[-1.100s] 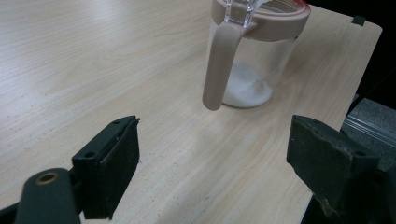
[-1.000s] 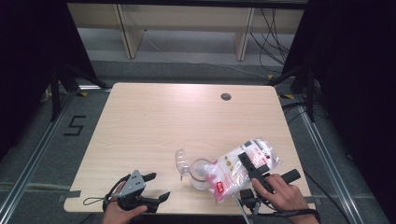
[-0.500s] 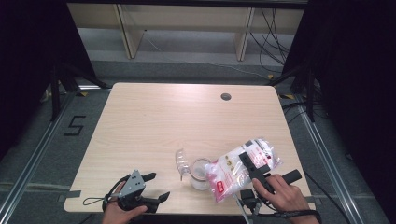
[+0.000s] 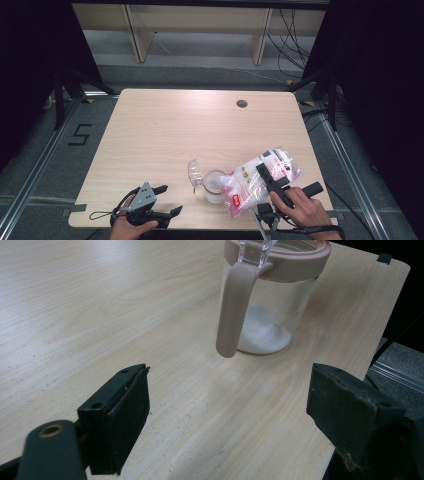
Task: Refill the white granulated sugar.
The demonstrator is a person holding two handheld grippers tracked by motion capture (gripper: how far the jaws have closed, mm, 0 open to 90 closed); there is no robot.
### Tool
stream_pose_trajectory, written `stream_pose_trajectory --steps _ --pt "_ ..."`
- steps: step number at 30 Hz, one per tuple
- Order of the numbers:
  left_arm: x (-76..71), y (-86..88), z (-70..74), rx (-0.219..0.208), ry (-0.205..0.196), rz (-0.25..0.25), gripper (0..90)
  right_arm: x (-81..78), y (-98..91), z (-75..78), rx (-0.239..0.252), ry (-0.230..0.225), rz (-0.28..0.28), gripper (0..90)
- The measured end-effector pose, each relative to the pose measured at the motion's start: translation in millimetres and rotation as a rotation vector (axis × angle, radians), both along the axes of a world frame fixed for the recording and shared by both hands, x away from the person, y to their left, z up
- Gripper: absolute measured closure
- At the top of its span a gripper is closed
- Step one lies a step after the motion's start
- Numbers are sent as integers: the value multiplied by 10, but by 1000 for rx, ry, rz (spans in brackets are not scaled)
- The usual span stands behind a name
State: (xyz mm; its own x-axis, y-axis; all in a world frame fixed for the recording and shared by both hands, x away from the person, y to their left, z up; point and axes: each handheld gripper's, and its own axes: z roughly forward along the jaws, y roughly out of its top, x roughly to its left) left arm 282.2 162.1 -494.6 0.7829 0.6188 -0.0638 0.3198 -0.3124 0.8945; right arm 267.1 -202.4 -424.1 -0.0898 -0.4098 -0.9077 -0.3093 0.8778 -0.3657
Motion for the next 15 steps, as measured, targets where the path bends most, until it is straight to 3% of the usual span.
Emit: stream_pose_trajectory --steps 1,3,4,7,15 --pt "0 -1 0 -1 1 0 170 -5 9 20 -32 3 -12 566" --pt "0 -1 0 1 2 0 169 -9 -5 2 -9 9 -26 567" --pt "1 -1 1 0 2 0 169 -6 4 15 -30 2 -16 568" --pt "1 0 2 -1 1 0 170 -1 5 30 -34 3 -4 572" --pt "-1 -1 4 -2 2 0 169 1 -18 11 8 19 -17 582"
